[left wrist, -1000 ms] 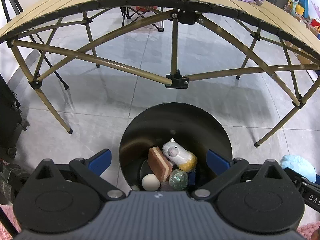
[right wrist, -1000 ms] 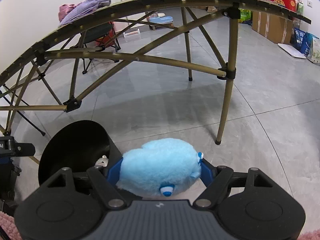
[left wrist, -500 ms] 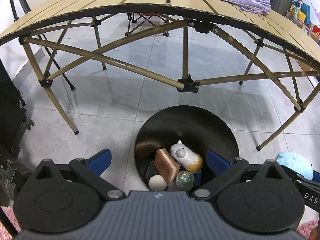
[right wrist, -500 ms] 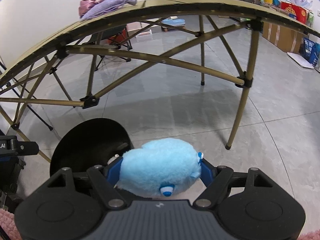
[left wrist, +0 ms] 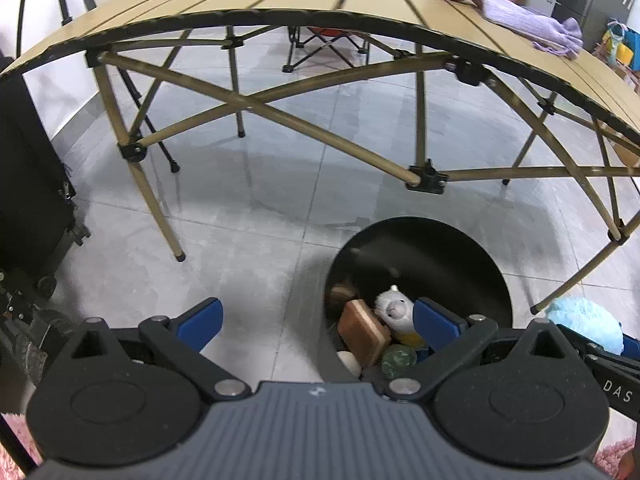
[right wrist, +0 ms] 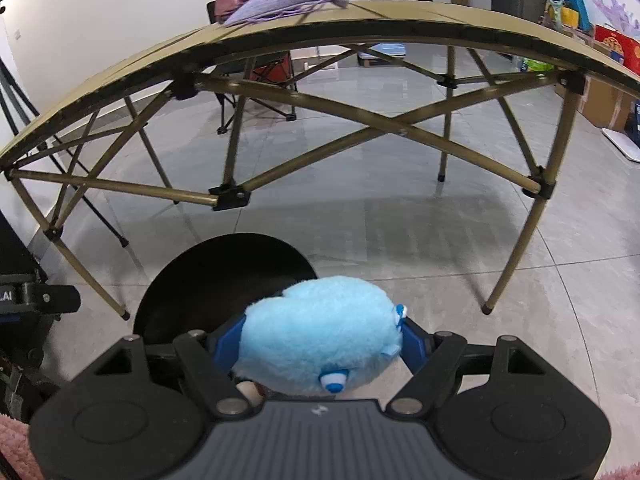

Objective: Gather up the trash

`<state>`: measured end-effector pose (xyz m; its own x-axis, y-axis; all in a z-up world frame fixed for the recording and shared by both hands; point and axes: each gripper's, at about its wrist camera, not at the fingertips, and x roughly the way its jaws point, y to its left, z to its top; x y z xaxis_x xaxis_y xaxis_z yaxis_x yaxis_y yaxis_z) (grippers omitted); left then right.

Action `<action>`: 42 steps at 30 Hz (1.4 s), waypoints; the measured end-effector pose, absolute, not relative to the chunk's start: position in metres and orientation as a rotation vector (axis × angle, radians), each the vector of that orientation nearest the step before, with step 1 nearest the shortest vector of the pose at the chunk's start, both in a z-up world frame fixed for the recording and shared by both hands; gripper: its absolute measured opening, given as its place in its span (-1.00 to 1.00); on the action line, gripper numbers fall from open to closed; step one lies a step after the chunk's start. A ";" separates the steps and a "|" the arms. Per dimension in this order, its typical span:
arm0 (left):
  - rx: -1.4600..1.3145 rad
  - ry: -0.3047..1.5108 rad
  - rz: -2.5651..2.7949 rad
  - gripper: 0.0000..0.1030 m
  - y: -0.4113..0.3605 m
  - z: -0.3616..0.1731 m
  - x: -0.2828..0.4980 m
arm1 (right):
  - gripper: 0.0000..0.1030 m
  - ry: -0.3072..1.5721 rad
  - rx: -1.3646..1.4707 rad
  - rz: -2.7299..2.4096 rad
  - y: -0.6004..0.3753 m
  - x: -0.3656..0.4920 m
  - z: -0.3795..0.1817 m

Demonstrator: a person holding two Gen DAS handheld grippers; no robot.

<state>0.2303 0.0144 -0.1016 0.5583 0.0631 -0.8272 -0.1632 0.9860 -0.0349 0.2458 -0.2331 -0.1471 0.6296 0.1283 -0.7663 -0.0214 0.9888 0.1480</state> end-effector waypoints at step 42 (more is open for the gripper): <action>-0.221 1.020 0.285 1.00 0.115 -0.124 0.210 | 0.52 1.017 0.064 0.172 -0.136 0.301 -0.181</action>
<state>0.2101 0.1155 -0.1236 0.4915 0.1305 -0.8611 -0.3349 0.9410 -0.0486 0.3014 -0.1363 -0.1814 0.5135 0.1728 -0.8405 -0.1134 0.9846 0.1332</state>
